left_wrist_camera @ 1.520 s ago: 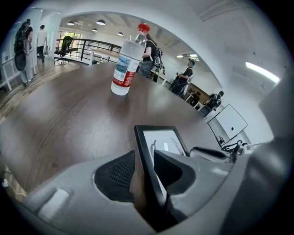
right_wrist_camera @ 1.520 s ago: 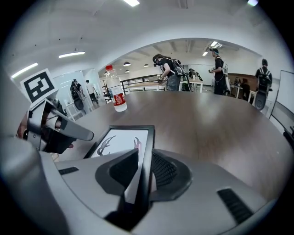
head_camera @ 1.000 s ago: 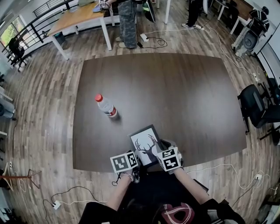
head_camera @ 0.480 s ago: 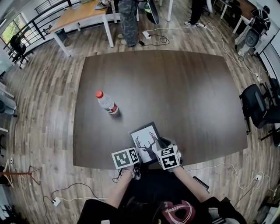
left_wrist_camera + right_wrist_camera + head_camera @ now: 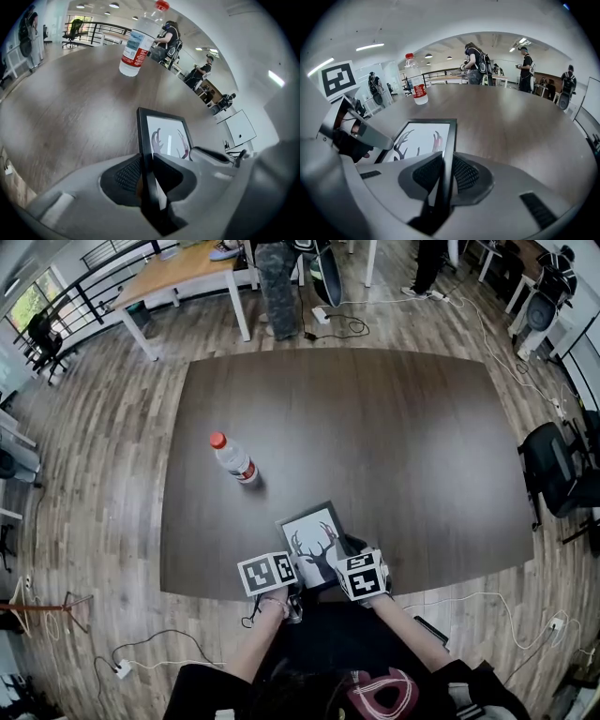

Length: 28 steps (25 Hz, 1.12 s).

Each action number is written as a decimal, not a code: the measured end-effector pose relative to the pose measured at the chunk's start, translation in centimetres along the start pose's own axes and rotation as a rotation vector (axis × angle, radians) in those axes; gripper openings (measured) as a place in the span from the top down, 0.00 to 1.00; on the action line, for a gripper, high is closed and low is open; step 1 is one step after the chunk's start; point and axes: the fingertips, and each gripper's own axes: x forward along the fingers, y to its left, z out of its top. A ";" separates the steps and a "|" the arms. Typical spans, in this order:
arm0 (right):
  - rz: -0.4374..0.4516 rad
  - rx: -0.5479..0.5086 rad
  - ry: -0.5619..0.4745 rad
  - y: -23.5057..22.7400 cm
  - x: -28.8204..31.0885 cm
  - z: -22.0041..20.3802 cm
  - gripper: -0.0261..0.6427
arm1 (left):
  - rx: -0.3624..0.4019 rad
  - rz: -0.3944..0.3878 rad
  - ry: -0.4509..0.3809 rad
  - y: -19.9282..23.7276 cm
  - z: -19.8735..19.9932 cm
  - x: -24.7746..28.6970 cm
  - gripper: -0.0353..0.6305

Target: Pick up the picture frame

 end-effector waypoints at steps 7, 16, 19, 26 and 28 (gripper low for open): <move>-0.016 0.013 0.013 -0.3 0.1 0.0 0.86 | 0.032 0.019 -0.004 -0.2 0.0 0.1 0.82; -0.016 0.032 0.032 0.0 -0.1 0.0 0.86 | 0.038 0.000 0.005 0.0 -0.2 -0.2 0.83; -0.021 0.030 0.032 -0.3 -0.2 0.2 0.86 | 0.043 0.005 0.004 -0.2 0.1 -0.1 0.83; -0.039 0.028 0.010 -0.3 -0.9 0.3 0.86 | 0.067 -0.004 -0.026 -0.6 0.0 -0.4 0.83; -0.042 0.034 0.012 -0.3 -1.0 0.2 0.86 | 0.087 -0.002 -0.038 -0.8 0.3 -0.7 0.83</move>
